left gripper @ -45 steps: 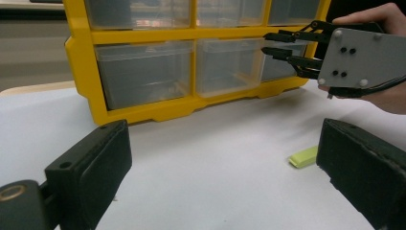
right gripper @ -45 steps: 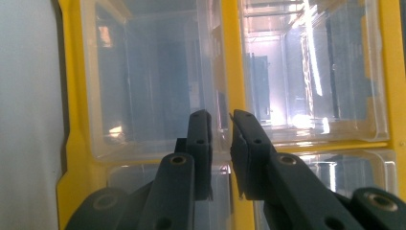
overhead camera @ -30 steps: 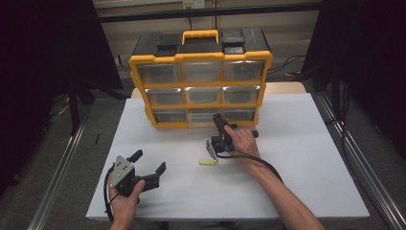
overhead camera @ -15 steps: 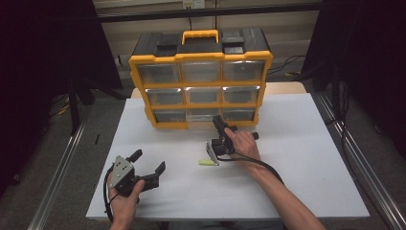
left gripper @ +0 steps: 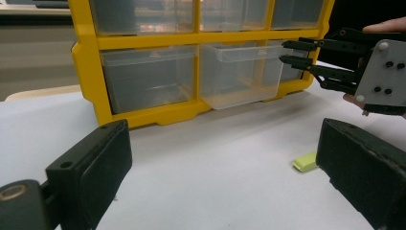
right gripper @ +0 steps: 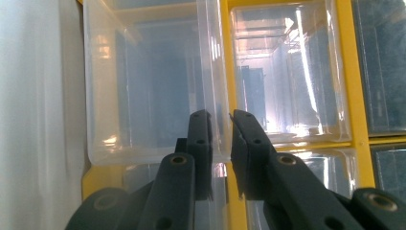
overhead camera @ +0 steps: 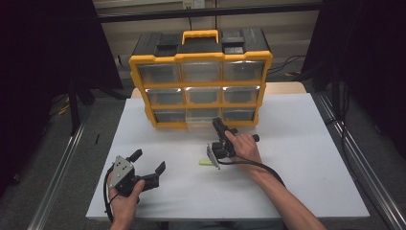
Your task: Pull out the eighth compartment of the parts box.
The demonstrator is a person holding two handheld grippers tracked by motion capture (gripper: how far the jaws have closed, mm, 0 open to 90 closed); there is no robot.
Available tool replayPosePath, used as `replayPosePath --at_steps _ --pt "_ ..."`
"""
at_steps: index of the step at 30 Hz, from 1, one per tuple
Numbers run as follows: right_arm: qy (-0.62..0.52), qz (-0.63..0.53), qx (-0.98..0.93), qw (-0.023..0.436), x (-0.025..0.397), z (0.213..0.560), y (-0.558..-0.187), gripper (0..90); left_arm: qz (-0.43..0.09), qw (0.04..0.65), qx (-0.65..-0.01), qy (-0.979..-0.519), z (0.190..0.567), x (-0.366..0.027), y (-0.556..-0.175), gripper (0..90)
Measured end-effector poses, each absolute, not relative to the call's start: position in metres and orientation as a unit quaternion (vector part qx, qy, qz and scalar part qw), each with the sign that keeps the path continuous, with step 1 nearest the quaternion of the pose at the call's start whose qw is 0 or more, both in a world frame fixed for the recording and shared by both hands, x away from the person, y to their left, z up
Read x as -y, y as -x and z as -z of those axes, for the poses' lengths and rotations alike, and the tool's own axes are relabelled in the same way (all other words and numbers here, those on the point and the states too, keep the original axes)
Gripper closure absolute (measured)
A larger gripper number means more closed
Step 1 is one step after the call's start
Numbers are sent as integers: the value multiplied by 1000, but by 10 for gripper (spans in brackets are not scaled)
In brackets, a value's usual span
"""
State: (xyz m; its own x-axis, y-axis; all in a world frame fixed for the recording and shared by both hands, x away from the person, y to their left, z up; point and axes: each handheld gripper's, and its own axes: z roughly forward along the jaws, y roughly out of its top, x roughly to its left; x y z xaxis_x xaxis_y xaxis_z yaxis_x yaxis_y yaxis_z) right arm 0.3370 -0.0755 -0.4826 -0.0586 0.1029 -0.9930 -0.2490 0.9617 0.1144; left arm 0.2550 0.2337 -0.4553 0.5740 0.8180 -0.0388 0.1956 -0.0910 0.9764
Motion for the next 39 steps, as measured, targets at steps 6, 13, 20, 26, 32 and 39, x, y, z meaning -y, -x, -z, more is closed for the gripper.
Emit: replayPosePath --at_steps 6,13,20,26,32,39 --pt "55 -131 -715 685 75 483 -334 788 -276 565 -369 -685 455 -233 -254 52" --pt "53 -132 -715 684 75 485 -329 789 -278 564 -368 -685 455 -233 -255 52" --pt "56 -134 -714 685 75 485 -325 789 -281 563 -368 -685 455 -234 -255 52" --pt "57 -134 -715 683 75 485 -324 789 -281 563 -366 -686 455 -234 -255 52" --pt "56 -136 -713 685 74 486 -320 789 -279 563 -367 -686 454 -233 -254 52" --pt "60 -138 -712 686 76 486 -317 790 -279 562 -370 -685 455 -233 -254 52"
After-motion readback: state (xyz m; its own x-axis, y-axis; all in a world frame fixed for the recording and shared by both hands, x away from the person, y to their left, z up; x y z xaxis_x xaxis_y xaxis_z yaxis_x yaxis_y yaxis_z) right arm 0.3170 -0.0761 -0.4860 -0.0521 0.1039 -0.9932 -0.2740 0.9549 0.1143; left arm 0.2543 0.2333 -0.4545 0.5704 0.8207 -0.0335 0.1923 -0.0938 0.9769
